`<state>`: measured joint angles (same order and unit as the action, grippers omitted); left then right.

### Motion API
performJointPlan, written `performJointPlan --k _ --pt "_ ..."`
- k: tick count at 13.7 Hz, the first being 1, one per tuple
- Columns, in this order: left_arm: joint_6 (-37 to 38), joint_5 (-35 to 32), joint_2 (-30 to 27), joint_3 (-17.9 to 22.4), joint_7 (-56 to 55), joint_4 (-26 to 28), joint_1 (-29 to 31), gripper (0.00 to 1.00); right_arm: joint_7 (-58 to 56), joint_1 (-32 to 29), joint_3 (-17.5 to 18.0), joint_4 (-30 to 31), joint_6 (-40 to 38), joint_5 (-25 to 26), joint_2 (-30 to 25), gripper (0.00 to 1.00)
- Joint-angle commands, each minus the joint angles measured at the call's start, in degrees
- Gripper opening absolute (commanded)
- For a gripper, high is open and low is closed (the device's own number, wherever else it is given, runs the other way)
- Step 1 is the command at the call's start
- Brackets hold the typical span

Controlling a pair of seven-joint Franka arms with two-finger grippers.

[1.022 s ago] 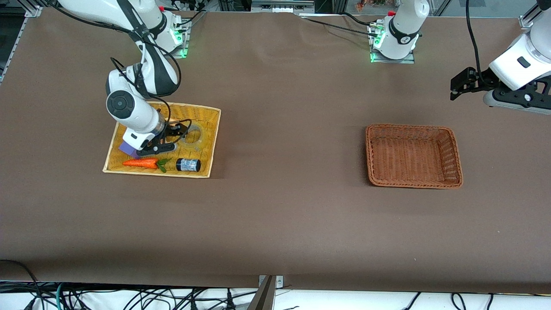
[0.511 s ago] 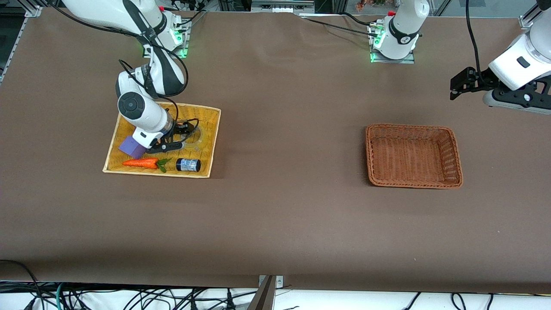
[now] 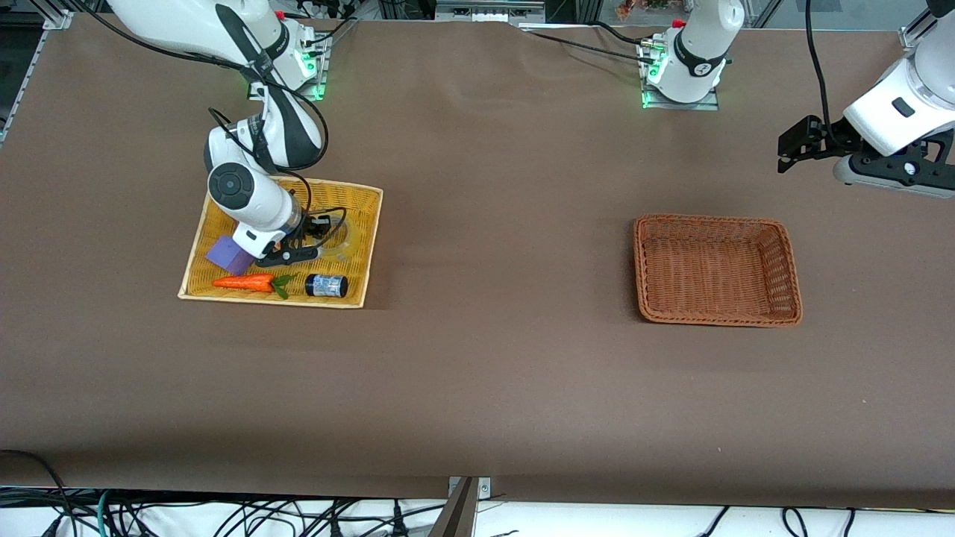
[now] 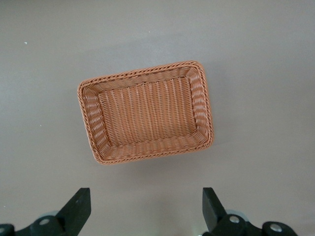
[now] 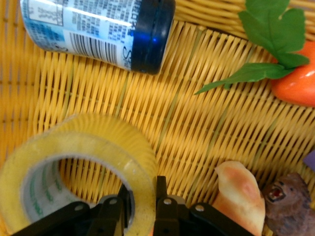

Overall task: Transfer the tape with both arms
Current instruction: 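Close the right gripper on the tape roll's rim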

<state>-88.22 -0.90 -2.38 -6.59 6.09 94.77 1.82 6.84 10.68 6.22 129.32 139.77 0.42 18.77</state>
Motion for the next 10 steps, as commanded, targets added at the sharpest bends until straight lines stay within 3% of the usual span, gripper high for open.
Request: performJointPlan --k 1,4,7,10 --pt "1.38 0.02 0.71 -0.09 -0.46 -1.86 -0.15 1.00 0.28 -0.31 0.46 0.14 0.25 -0.68 -1.19 0.00" --pt "1.38 0.02 0.71 -0.26 -0.55 -1.86 -0.24 1.00 -0.51 -0.31 0.55 -0.73 -0.11 -0.86 -3.73 0.00" --pt "1.30 0.11 0.71 -0.26 -0.46 -1.95 -0.15 1.00 -0.95 -0.39 1.07 -4.68 -7.46 -0.77 -7.08 0.00" --pt "1.30 0.20 0.71 -1.14 -1.51 -1.95 -0.24 1.00 -0.25 -0.39 4.40 -9.86 -13.18 -0.95 -8.84 0.00"
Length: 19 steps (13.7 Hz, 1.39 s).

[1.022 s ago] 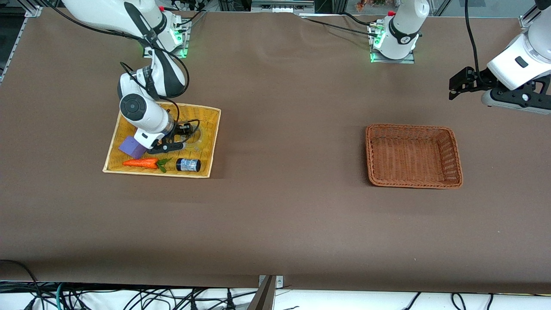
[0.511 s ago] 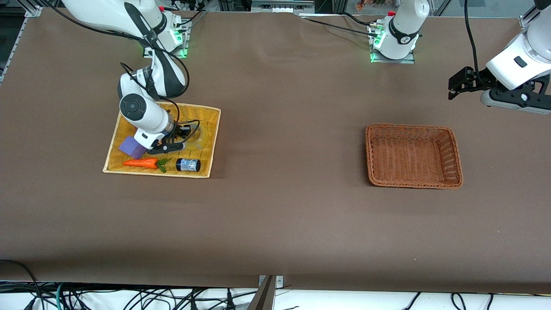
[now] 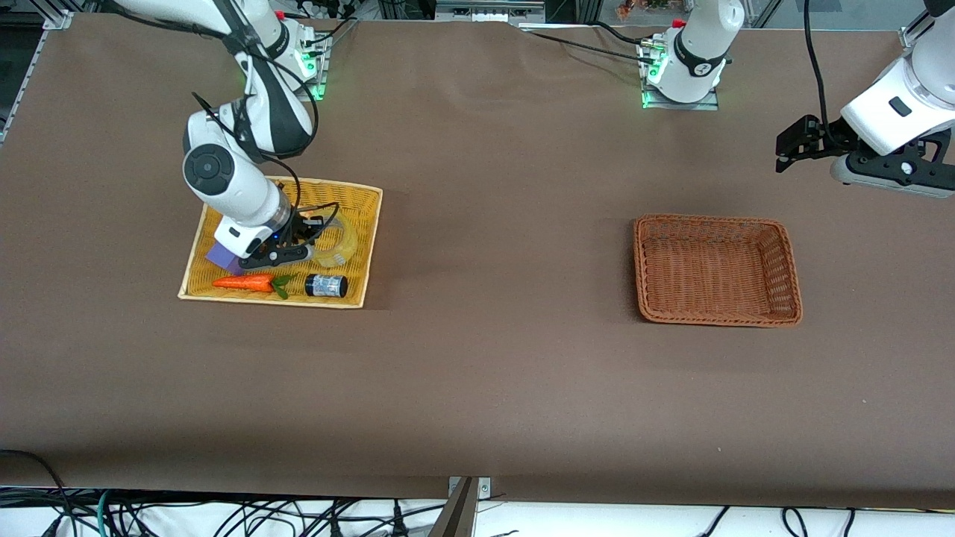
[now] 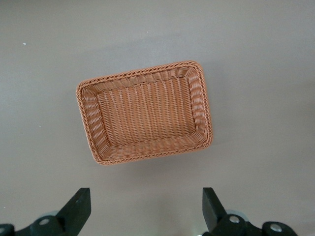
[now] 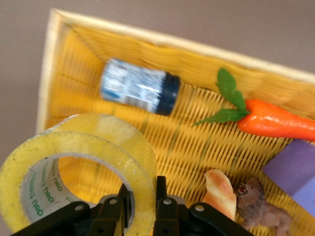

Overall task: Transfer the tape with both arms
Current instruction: 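Close the right gripper on the tape roll's rim, then carry the tape roll with the right gripper to mid-table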

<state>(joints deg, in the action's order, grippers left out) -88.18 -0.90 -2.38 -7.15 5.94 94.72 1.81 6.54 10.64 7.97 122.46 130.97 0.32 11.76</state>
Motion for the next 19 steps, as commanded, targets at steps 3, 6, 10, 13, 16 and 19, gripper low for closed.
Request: performJointPlan --k 3,6,10,13,16,19 --pt "1.34 0.11 0.71 -0.59 -2.34 -1.91 -0.23 1.00 3.81 -0.27 6.60 -8.01 -6.78 -1.03 -0.52 0.00" --pt "1.34 0.11 0.71 -0.32 -2.34 -1.82 0.03 1.00 13.99 5.32 8.29 -11.69 -6.08 -1.02 3.42 0.00" --pt "2.48 0.11 0.53 -0.24 -1.90 -1.82 0.12 1.00 31.32 15.97 8.20 -25.73 -6.77 -0.06 14.93 0.00" --pt "2.57 0.11 0.62 -0.41 -2.34 -1.91 0.21 1.00 39.23 21.94 8.20 -31.47 -6.52 0.03 21.61 0.00" --pt "2.66 0.29 0.71 -0.15 -2.17 -2.17 0.47 1.00 44.77 26.08 8.03 -36.67 -6.26 0.56 28.12 0.00" --pt "2.57 -0.06 1.06 0.03 -2.34 -2.87 0.47 1.00 49.79 28.29 8.03 -37.82 -3.71 3.10 31.39 0.00"
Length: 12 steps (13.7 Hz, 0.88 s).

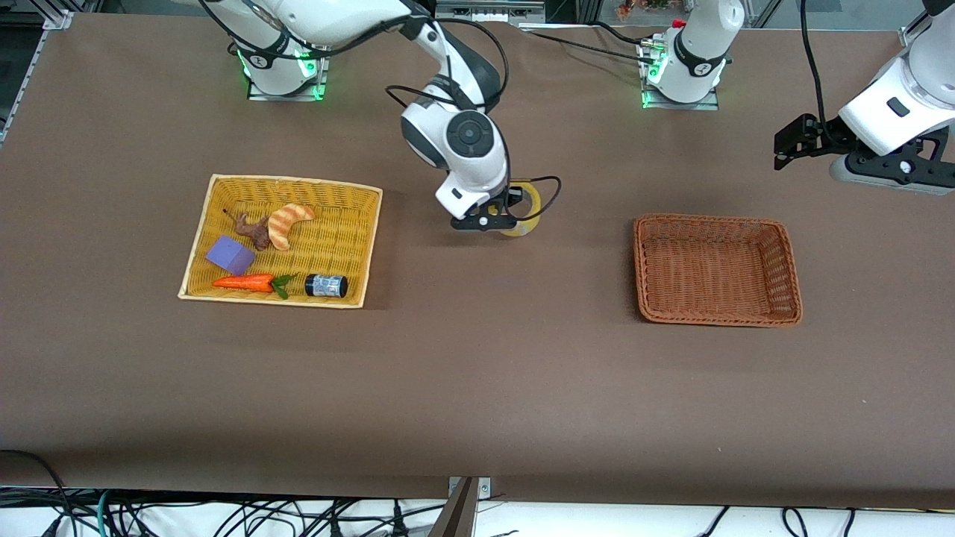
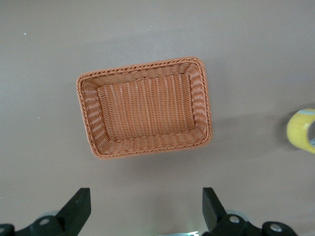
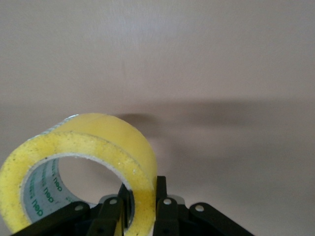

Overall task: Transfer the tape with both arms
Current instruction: 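Carry the tape roll with the right gripper to mid-table, then set the tape down with the right gripper while the left gripper approaches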

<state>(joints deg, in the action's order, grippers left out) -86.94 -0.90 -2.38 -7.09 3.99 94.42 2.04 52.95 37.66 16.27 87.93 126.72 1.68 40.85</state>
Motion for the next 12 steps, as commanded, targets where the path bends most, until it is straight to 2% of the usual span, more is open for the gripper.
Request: performJointPlan --k 1,2,3,4,6,8,9,12 --pt "1.59 -0.06 1.15 -0.12 -0.30 -2.57 0.25 1.00 3.56 1.19 -0.27 -3.20 0.72 1.83 2.30 0.00" --pt "1.59 -0.06 1.15 -0.21 -0.38 -2.57 0.25 1.00 3.65 1.19 -0.27 -3.20 0.72 1.83 2.30 0.02" --pt "1.59 -0.06 1.32 -0.21 -0.47 -2.57 0.25 1.00 3.74 1.27 -0.27 -3.20 0.80 1.66 2.39 0.28" --pt "1.59 -0.06 1.76 -0.21 -1.00 -2.57 0.25 1.00 4.09 1.27 -0.27 -3.11 0.81 1.57 2.74 0.48" --pt "1.42 -0.15 3.08 -0.30 -0.65 -3.01 0.08 1.00 4.88 1.45 -0.27 -2.94 1.24 1.92 3.62 0.54" --pt "1.42 0.02 3.96 -0.30 -1.00 -3.97 0.07 1.00 4.62 1.19 -0.27 -2.85 1.86 1.83 3.19 0.73" --pt "1.42 0.02 5.01 -0.30 -0.91 -4.85 0.07 1.00 4.53 1.01 -0.45 -2.94 1.16 1.40 2.05 0.99" --pt "1.94 0.55 5.98 -0.30 -0.56 -4.95 -0.18 1.00 3.22 -0.91 -3.69 -2.15 -5.94 1.31 -6.45 1.00"
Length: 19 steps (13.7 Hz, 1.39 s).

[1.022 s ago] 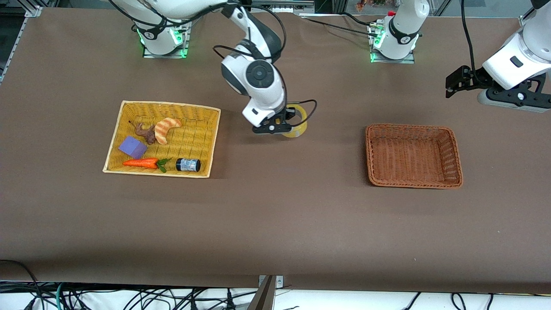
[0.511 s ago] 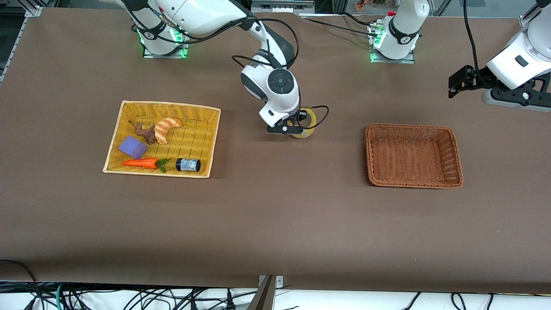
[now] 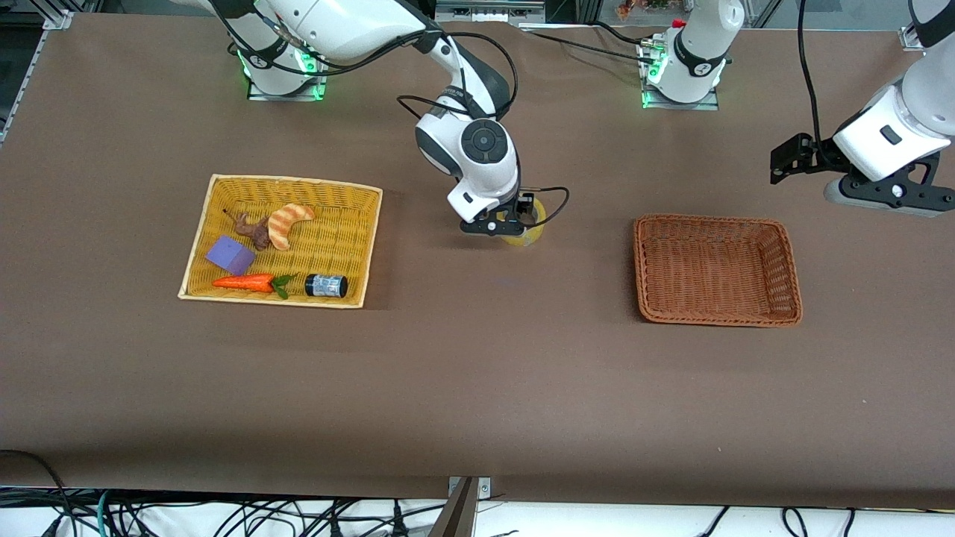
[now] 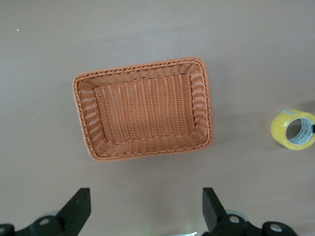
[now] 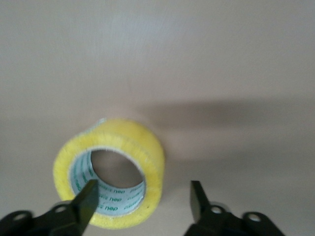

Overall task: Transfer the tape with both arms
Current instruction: 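Set the tape down with the right gripper while the left gripper approaches, then grasp the tape roll with the left gripper while the right gripper withdraws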

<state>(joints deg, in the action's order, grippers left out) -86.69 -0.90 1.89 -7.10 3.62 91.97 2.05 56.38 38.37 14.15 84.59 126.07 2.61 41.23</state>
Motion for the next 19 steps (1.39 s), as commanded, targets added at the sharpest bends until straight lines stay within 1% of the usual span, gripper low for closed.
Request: performJointPlan --k 1,3,4,5,6,8,9,10,11,12,13,14,15,16,17,18,19 --pt "3.44 0.73 2.67 -0.37 0.07 -2.15 -0.30 1.00 -2.04 -4.33 -1.58 3.36 -6.87 0.47 -10.52 1.00" --pt "4.69 0.99 4.95 -0.63 -0.19 -1.80 -1.43 1.00 -11.85 -9.61 -1.58 8.46 -8.55 0.21 -17.90 1.00" --pt "3.99 2.12 5.66 -1.42 -0.80 -0.49 -1.79 1.00 -17.13 -12.24 -1.58 9.88 -11.78 0.21 -21.07 1.00" --pt "1.72 3.61 6.97 -2.64 -2.03 1.18 -1.88 1.00 -22.31 -15.05 -1.58 10.32 -15.29 0.12 -23.80 1.00" --pt "-0.30 4.41 7.94 -4.92 -4.65 2.24 -1.88 1.00 -27.93 -18.30 -1.58 11.20 -18.54 -0.14 -26.61 1.00" --pt "-4.17 4.42 13.02 -9.84 -10.53 2.51 -1.88 1.00 -38.57 -23.84 -1.67 13.83 -23.12 -2.94 -32.06 1.00" --pt "-7.67 4.16 15.31 -11.86 -13.87 3.64 -2.05 1.00 -42.28 -26.13 -1.76 14.71 -24.80 -3.13 -34.00 1.00" --pt "-13.19 3.72 16.46 -13.71 -17.56 6.61 -3.10 1.00 -45.80 -28.50 -2.02 14.90 -26.56 -3.13 -35.41 1.00" --pt "-17.94 3.72 17.26 -14.17 -18.90 10.30 -4.15 1.00 -50.10 -31.23 -2.02 14.81 -27.79 -3.13 -36.56 1.00" --pt "-22.17 4.33 17.70 -14.34 -21.18 13.81 -6.69 1.00 -54.92 -33.51 -2.02 14.90 -28.41 -3.13 -37.88 1.00" --pt "-24.91 4.24 17.79 -14.43 -25.46 16.02 -10.45 1.00 -58.71 -35.45 -2.20 15.16 -28.94 -3.13 -38.93 1.00" --pt "-26.59 3.63 18.58 -14.43 -31.60 16.92 -14.32 1.00 -61.80 -37.12 -2.29 15.25 -30.25 -3.13 -39.73 1.00" --pt "-26.87 1.80 20.41 -14.17 -35.14 16.75 -18.27 1.00 -63.83 -37.49 -3.16 15.34 -31.31 -2.79 -40.34 1.00" --pt "-26.95 -3.87 22.95 -14.34 -37.61 16.32 -20.58 1.00 -64.72 -37.49 -4.04 15.34 -31.23 -2.52 -40.44 1.00" --pt "-27.04 -8.89 25.07 -14.43 -40.68 16.22 -21.64 1.00 -65.25 -37.49 -4.31 15.34 -31.23 -2.34 -40.52 1.00" --pt "-27.48 -10.85 26.22 -14.61 -43.41 16.22 -22.52 1.00 -65.52 -37.75 -4.66 16.30 -30.88 -2.26 -41.13 1.00" --pt "-29.05 -10.87 27.54 -14.61 -45.00 16.14 -22.79 1.00 -65.61 -37.84 -4.92 17.87 -30.01 -2.26 -42.27 1.00"
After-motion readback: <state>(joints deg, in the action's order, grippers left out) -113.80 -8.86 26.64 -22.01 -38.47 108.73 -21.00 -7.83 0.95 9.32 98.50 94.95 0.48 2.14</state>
